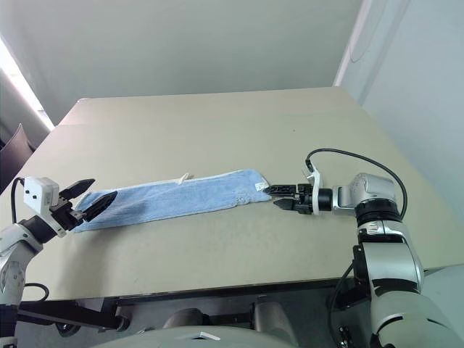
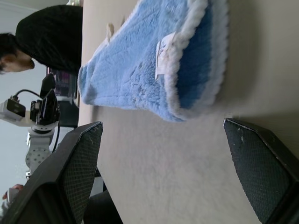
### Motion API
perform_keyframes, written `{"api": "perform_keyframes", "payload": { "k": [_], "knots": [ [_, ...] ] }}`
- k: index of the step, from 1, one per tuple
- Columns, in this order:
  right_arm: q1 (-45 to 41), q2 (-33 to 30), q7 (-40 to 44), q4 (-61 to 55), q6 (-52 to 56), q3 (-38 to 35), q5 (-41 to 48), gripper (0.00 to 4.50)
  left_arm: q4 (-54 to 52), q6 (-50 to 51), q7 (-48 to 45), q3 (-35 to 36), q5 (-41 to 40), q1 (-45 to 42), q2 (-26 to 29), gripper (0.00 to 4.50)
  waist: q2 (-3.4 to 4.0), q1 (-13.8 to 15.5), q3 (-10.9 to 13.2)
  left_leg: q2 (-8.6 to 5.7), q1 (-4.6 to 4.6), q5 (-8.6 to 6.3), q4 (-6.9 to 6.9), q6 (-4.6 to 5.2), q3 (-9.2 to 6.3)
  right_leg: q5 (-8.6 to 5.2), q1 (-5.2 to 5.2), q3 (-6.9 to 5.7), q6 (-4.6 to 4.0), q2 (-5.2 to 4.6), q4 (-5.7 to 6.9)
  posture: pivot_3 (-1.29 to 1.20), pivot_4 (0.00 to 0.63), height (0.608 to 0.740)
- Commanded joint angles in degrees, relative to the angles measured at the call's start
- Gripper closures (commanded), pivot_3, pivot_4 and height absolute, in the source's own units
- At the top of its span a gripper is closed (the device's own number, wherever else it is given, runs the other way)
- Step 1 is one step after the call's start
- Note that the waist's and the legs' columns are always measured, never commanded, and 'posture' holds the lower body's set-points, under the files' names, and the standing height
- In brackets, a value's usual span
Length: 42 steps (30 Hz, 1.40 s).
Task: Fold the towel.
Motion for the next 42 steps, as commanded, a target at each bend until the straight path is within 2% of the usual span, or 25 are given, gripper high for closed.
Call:
{"api": "perform_keyframes", "payload": {
  "k": [1,6,21,24,26,34,39,42],
  "knots": [
    [-2.07,2.58,-1.93,2.32,-1.47,-1.64,-0.46,0.19,-2.18,-0.13,-0.41,-0.12,-0.12,-0.62,0.27,0.47,-0.1,-0.47,-0.06,0.01,0.02,0.0,0.0,0.0,-0.01,0.0,0.01,0.0,0.0,0.0,0.0,0.0,0.0,0.74],
    [-7.07,6.11,-9.26,11.17,-6.28,-7.84,-1.12,0.19,-2.04,-0.1,-0.79,-0.95,-0.01,-0.68,0.15,0.47,-0.15,-1.81,-0.08,0.01,0.17,0.0,0.03,0.0,0.02,-0.04,0.09,0.12,0.01,0.05,0.11,0.0,0.0,0.74],
    [-12.41,11.43,-9.12,15.69,-6.86,-10.88,-1.03,0.19,-2.63,-0.42,0.14,-1.38,0.32,0.07,-0.53,0.47,-0.08,-2.27,-0.03,-0.03,0.01,-0.01,-0.02,0.01,-0.05,0.05,-0.04,0.13,0.08,-0.03,0.07,0.0,0.0,0.74],
    [-12.82,11.78,-10.09,16.65,-7.9,-12.05,-0.9,0.77,-2.54,-0.39,0.32,-1.28,0.48,-0.11,-0.51,0.47,-0.08,-2.2,-0.03,-0.03,0.01,-0.01,-0.02,0.01,-0.07,0.05,-0.04,0.12,0.07,-0.08,0.07,0.0,0.0,0.74],
    [-12.98,11.55,-10.63,17.46,-8.65,-12.69,-1.13,1.4,-2.51,-0.41,0.35,-1.18,0.54,-0.1,-0.53,0.47,-0.07,-2.23,-0.03,-0.03,0.0,-0.01,-0.02,0.01,-0.07,0.05,-0.04,0.11,0.07,-0.08,0.07,0.0,0.0,0.74],
    [-11.04,8.84,-8.91,14.15,-8.02,-12.2,-1.7,4.45,-2.74,-0.78,0.47,-0.59,0.88,1.07,-0.54,0.47,-0.05,-2.31,-0.01,-0.02,0.01,-0.01,-0.05,0.01,-0.08,0.04,-0.05,0.11,0.07,-0.07,0.06,0.0,0.0,0.74],
    [-8.23,1.44,-5.02,10.8,-6.85,-10.86,-2.26,4.48,-1.97,-0.81,0.46,-0.34,1.14,0.56,-0.29,0.47,0.01,-1.86,0.03,-0.08,-0.06,-0.02,-0.05,0.03,-0.1,0.0,-0.04,0.08,0.11,-0.07,-0.05,0.0,0.0,0.74],
    [-3.69,-5.23,3.11,4.79,-10.61,-7.08,-3.38,4.48,-1.3,-0.82,0.34,-0.51,1.27,-0.2,-0.19,0.47,0.06,-1.26,0.06,-0.1,-0.18,-0.1,-0.05,0.16,-0.09,-0.01,-0.04,0.06,0.12,-0.08,-0.32,0.0,0.0,0.74]
  ]
}}
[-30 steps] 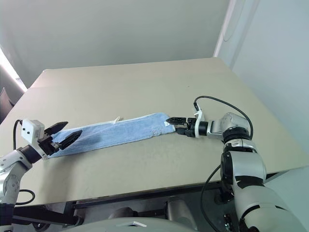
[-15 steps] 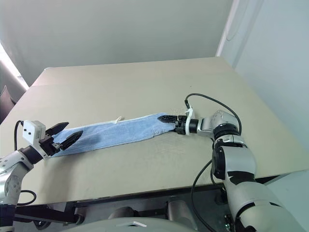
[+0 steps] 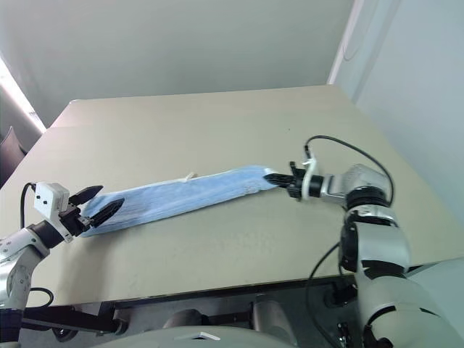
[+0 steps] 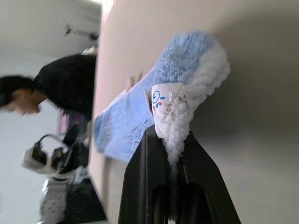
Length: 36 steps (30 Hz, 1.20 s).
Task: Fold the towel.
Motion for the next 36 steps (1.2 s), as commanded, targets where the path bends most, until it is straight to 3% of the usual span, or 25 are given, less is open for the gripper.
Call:
{"api": "perform_keyframes", "payload": {
  "k": [1,5,10,14,18,26,36],
  "knots": [
    [3.13,-5.86,8.43,-7.67,-4.27,3.58,-1.28,4.48,-0.24,-0.95,0.22,1.25,0.05,-1.42,0.73,0.47,0.05,0.42,0.03,0.0,-0.02,-0.04,0.0,0.06,0.01,0.0,0.0,0.0,0.02,0.0,-0.05,0.0,0.0,0.74],
    [5.28,-11.24,12.25,-10.7,-9.36,8.01,-4.84,4.48,0.53,-1.17,0.08,0.7,0.49,-2.17,0.49,0.47,0.13,0.57,0.08,0.01,-0.02,-0.12,-0.01,0.2,0.08,-0.02,-0.01,0.04,0.07,0.04,-0.12,0.0,0.0,0.74],
    [7.05,-13.02,13.36,-15.63,-21.53,9.32,-8.22,4.48,2.23,-1.61,-0.13,-0.14,1.36,-3.67,0.24,0.47,0.14,0.82,0.08,0.01,0.02,-0.12,0.0,0.2,0.08,-0.09,0.0,0.03,0.16,0.05,-0.09,0.0,0.0,0.74],
    [13.03,-11.95,12.79,-29.47,-32.05,6.71,-6.92,4.48,2.06,-1.41,-0.14,0.01,1.33,-3.86,0.03,0.47,0.14,0.93,0.08,0.01,0.0,-0.12,-0.02,0.2,0.08,-0.06,0.01,0.03,0.16,0.04,-0.11,0.0,0.0,0.74],
    [17.0,-11.44,15.51,-41.9,-30.36,7.96,-3.55,4.48,1.47,-1.48,-0.15,0.26,1.5,-2.96,0.11,0.47,0.14,0.97,0.08,0.02,-0.06,-0.15,-0.04,0.24,0.05,-0.04,-0.02,0.02,0.17,-0.01,-0.13,0.0,0.0,0.74],
    [14.35,-4.05,14.37,-52.02,-26.87,16.26,-2.14,4.48,1.84,-1.31,-0.17,0.0,2.08,-3.3,0.37,0.47,0.08,1.0,0.08,0.06,0.08,-0.15,-0.01,0.24,0.04,-0.11,0.04,0.03,-0.05,-0.08,-0.08,0.0,0.0,0.74],
    [9.26,8.87,13.95,-39.96,-33.03,25.27,-7.06,4.48,1.31,-0.87,-0.22,-0.89,2.3,-3.92,-0.29,0.47,0.08,1.46,0.08,0.05,-0.02,-0.16,-0.02,0.23,0.02,0.0,-0.03,0.0,0.04,-0.21,-0.1,0.0,0.0,0.74]
  ]
}}
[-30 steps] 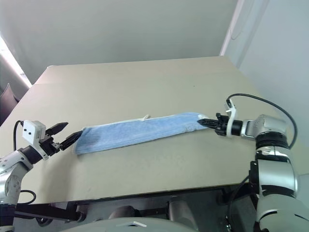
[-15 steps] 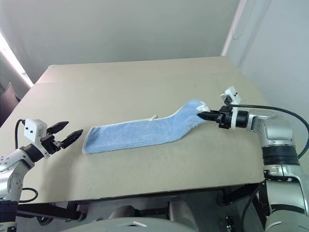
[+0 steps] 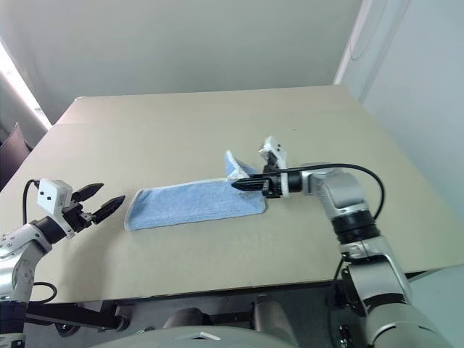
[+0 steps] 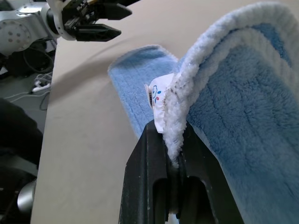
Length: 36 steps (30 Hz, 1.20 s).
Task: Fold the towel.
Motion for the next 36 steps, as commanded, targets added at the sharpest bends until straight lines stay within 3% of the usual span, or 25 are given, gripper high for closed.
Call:
{"api": "perform_keyframes", "payload": {
  "k": [1,5,6,11,15,21,29,36],
  "knots": [
    [-2.69,3.18,0.81,3.68,-3.37,2.14,-1.68,4.48,-1.71,-0.54,0.01,-0.17,-0.22,-1.22,0.16,0.47,0.0,0.07,0.0,0.0,-0.01,0.0,0.0,0.0,-0.01,0.0,-0.01,0.0,0.0,-0.01,0.0,0.0,0.0,0.74],
    [-4.34,7.25,0.72,10.06,-6.14,3.78,-3.83,4.48,-1.39,-0.94,0.31,-0.21,0.09,-1.51,0.4,0.47,0.01,0.17,0.0,0.0,-0.12,0.0,0.0,-0.02,-0.04,0.02,-0.1,-0.01,-0.02,-0.05,0.01,0.0,0.0,0.74],
    [-4.46,7.71,1.03,10.89,-6.96,4.19,-4.38,3.96,-1.41,-0.96,0.34,-0.23,0.1,-1.56,0.43,0.47,0.01,0.2,-0.01,-0.01,-0.17,0.0,0.0,-0.03,-0.05,0.03,-0.15,-0.02,-0.03,-0.07,0.01,0.0,0.0,0.74],
    [-4.6,8.81,2.65,11.39,-7.49,4.48,-4.78,2.31,-1.86,-0.97,0.36,0.06,-0.03,-1.09,0.53,0.47,0.02,0.44,-0.02,-0.03,-0.56,0.01,0.01,-0.06,-0.08,0.06,-0.51,-0.07,-0.04,-0.13,0.02,0.0,0.0,0.74],
    [-3.92,7.76,3.57,7.33,-5.88,-0.04,-0.56,0.89,-2.46,-0.96,0.42,0.37,-0.17,-0.43,0.53,0.47,0.03,0.76,-0.01,-0.04,-0.69,0.01,0.0,-0.07,-0.09,0.07,-0.67,-0.08,-0.05,-0.14,0.09,0.0,0.0,0.74],
    [-3.59,10.47,-2.96,9.55,-10.41,-5.36,-0.03,0.89,-2.5,-0.93,0.49,0.79,-0.34,-0.25,0.62,0.47,0.02,0.75,-0.04,-0.04,-0.66,0.0,0.0,-0.08,-0.11,0.07,-0.65,-0.1,-0.09,-0.15,0.1,0.0,0.0,0.74],
    [-2.4,17.36,-11.6,23.13,-25.97,-1.9,-9.89,0.89,-2.64,-1.12,1.07,0.8,-0.24,-0.58,0.52,0.47,0.01,0.61,-0.06,-0.03,-0.64,0.03,0.01,-0.1,-0.1,0.11,-0.74,-0.1,-0.11,-0.11,0.35,0.0,0.0,0.74],
    [3.41,16.25,-10.03,22.61,-39.48,6.17,-19.24,0.89,-3.41,-1.67,1.45,1.45,-0.25,0.47,0.69,0.47,-0.02,0.64,-0.09,-0.08,-0.63,0.03,0.04,-0.11,-0.09,0.11,-0.74,-0.09,-0.1,-0.13,0.43,0.0,0.0,0.74]
  ]
}}
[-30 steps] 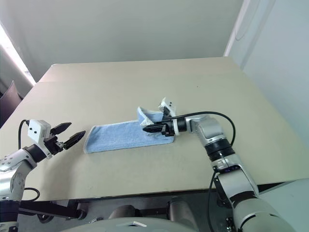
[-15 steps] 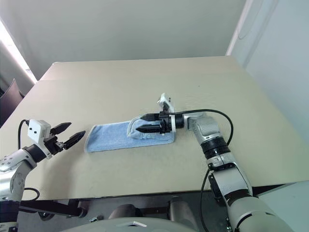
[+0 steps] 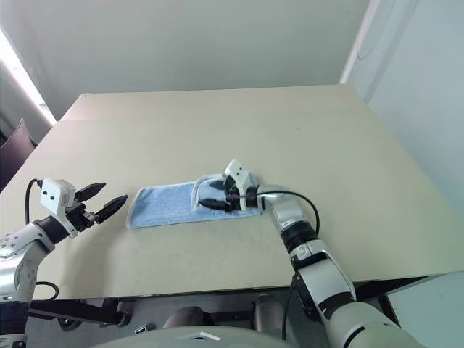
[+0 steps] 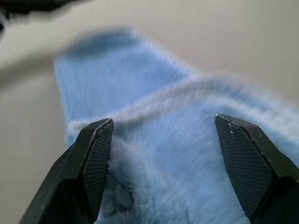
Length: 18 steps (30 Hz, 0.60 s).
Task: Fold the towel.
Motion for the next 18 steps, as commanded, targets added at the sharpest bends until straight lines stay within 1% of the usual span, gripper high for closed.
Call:
{"api": "perform_keyframes", "payload": {
  "k": [1,7,8,9,10,12,14,15,18],
  "knots": [
    [1.14,-1.25,1.47,-2.48,-5.21,2.91,-3.59,0.89,-2.28,-1.65,0.08,1.83,-0.14,0.24,0.94,0.47,-0.04,-0.08,-0.03,0.0,0.04,0.0,0.01,0.0,0.01,0.0,0.02,0.0,0.0,0.01,0.03,0.0,0.0,0.74],
    [-1.95,-0.65,0.63,-1.72,-3.48,-0.76,-1.32,0.89,-2.79,0.14,0.48,2.45,-0.83,0.74,0.92,0.47,-0.04,-0.01,-0.03,0.03,0.16,0.03,0.08,-0.02,-0.01,0.0,0.07,-0.01,-0.02,0.1,0.19,0.0,0.0,0.74],
    [-2.9,-0.57,1.23,-1.53,-1.62,-1.48,-0.43,0.52,-3.02,0.81,0.48,2.57,-0.98,1.0,1.05,0.47,-0.04,-0.01,-0.03,0.03,0.17,0.03,0.08,-0.02,-0.01,0.0,0.07,-0.01,-0.02,0.1,0.2,0.0,0.0,0.74],
    [-3.72,-0.65,2.6,-1.65,0.72,-1.98,0.61,0.33,-3.29,1.52,0.54,2.69,-1.1,1.28,1.21,0.47,-0.03,-0.02,-0.02,0.03,0.17,0.04,0.09,-0.03,-0.01,0.0,0.07,-0.01,-0.03,0.11,0.2,0.0,0.0,0.74],
    [-4.09,-0.69,3.69,-2.75,2.29,-3.06,2.3,0.02,-3.63,3.19,0.51,2.67,-1.39,1.71,1.69,0.47,-0.03,-0.06,-0.02,0.03,0.17,0.04,0.1,-0.04,-0.01,0.01,0.07,-0.01,-0.03,0.11,0.2,0.0,0.0,0.74],
    [-4.67,-0.88,5.01,-4.85,5.16,-4.83,4.89,0.02,-3.99,5.89,0.03,2.8,-2.1,2.2,2.57,0.47,-0.04,-0.06,-0.03,0.04,0.15,0.04,0.11,-0.04,-0.01,0.01,0.07,-0.01,-0.03,0.12,0.19,0.0,0.0,0.74],
    [-4.46,-1.92,7.13,-9.16,9.65,-5.57,7.36,0.0,-5.18,8.23,-1.3,3.6,-4.41,2.96,2.92,0.1,-0.03,-0.04,-0.02,0.04,0.12,0.04,0.11,-0.03,-0.02,0.01,0.05,-0.01,-0.02,0.11,0.18,0.0,0.0,0.74],
    [-4.21,-2.27,7.35,-11.4,11.55,-6.07,8.44,0.0,-5.82,9.91,-1.55,4.04,-5.77,3.21,3.0,0.02,-0.03,-0.03,-0.02,0.05,0.11,0.04,0.1,-0.03,-0.03,0.01,0.05,-0.01,-0.02,0.11,0.18,0.0,0.0,0.74],
    [-4.26,-3.45,7.26,-17.73,20.23,-7.58,12.3,0.0,-5.37,16.19,1.03,3.1,-5.11,3.18,4.23,0.02,-0.03,0.02,-0.02,0.05,0.08,0.04,0.1,-0.03,-0.05,0.01,0.03,-0.01,-0.02,0.09,0.17,0.0,0.0,0.74]
  ]
}}
